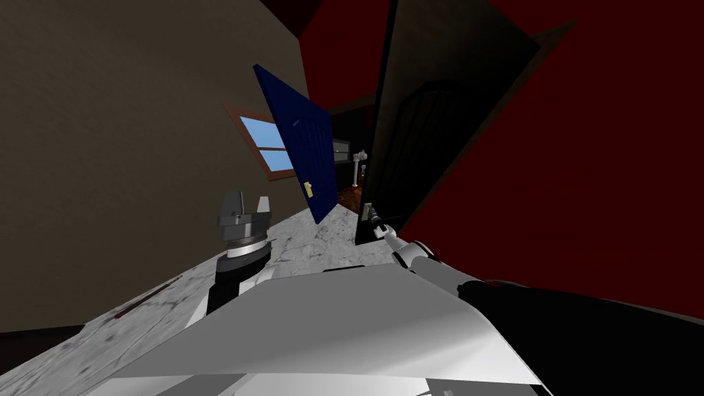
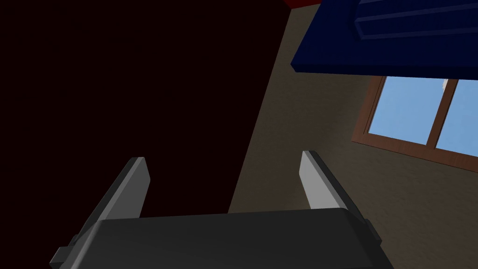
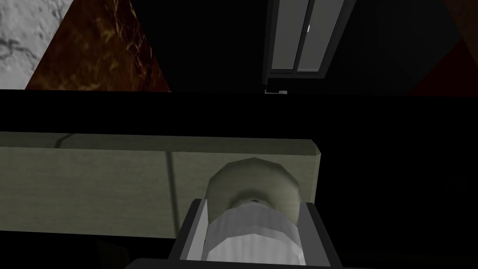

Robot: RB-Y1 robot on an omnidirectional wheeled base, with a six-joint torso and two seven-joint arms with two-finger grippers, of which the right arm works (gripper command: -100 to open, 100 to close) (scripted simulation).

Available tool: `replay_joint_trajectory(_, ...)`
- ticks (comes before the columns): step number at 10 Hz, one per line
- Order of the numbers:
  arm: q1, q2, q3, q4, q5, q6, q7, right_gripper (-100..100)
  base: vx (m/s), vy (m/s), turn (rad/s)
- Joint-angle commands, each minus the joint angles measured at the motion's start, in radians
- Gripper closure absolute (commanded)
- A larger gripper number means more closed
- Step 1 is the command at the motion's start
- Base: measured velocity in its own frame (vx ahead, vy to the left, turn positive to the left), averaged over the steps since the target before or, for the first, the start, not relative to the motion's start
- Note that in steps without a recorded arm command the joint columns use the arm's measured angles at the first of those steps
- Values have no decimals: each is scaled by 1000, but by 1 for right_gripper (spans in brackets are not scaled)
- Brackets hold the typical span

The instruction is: Pull the door open

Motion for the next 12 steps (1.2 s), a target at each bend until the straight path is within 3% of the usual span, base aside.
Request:
replay_joint_trajectory(1,0,0,0,0,0,0,0,100,-68,-44,25)
replay_joint_trajectory(12,0,-6,127,-36,41,-22,-90,100,-153,-114,46)
